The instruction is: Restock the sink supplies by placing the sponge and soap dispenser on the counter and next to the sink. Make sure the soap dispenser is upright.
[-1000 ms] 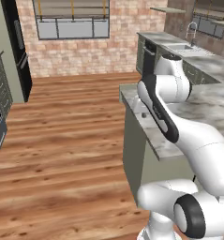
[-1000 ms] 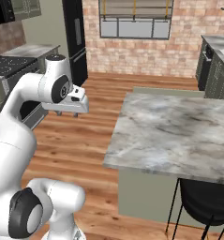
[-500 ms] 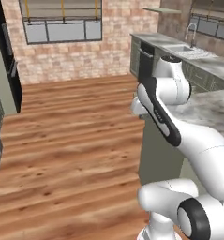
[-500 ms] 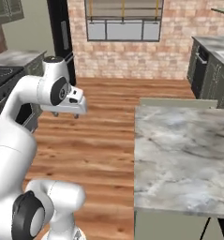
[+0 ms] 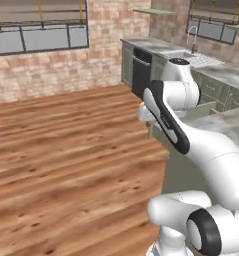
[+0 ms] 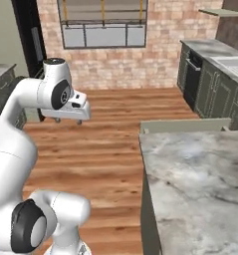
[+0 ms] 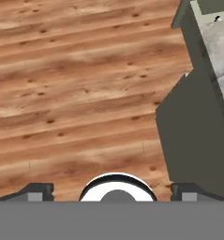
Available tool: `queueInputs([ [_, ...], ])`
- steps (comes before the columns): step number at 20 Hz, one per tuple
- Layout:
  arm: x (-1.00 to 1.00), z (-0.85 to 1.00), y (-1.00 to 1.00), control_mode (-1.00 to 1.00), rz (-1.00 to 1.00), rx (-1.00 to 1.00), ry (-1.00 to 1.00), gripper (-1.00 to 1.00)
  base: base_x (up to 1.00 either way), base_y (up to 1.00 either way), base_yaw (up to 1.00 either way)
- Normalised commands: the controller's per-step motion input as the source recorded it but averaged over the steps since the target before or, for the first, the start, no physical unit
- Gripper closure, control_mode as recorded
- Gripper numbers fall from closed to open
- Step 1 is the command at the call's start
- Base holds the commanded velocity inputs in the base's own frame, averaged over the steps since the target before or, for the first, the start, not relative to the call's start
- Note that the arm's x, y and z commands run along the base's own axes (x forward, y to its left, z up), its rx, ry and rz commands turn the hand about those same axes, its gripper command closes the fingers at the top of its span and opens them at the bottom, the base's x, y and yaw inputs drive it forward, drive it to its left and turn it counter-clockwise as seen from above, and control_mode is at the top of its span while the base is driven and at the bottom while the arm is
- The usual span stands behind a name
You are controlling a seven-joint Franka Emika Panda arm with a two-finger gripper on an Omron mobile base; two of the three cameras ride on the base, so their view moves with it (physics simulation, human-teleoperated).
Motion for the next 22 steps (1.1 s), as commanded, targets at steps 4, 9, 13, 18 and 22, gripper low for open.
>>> queueInputs([
  [4,0.0,0.0,0.0,1.0,0.0,0.0,0.0,-1.0,0.62,0.58,-0.39],
  [9,0.0,0.0,0.0,1.0,0.0,0.0,0.0,-1.0,0.67,0.75,-0.33],
  [13,0.0,0.0,0.0,1.0,0.0,0.0,0.0,-1.0,0.57,0.65,-0.35],
  [18,0.0,0.0,0.0,1.0,0.0,0.0,0.0,-1.0,0.83,0.47,-0.32],
  [22,0.0,0.0,0.0,1.0,0.0,0.0,0.0,-1.0,0.8,0.46,-0.35],
])
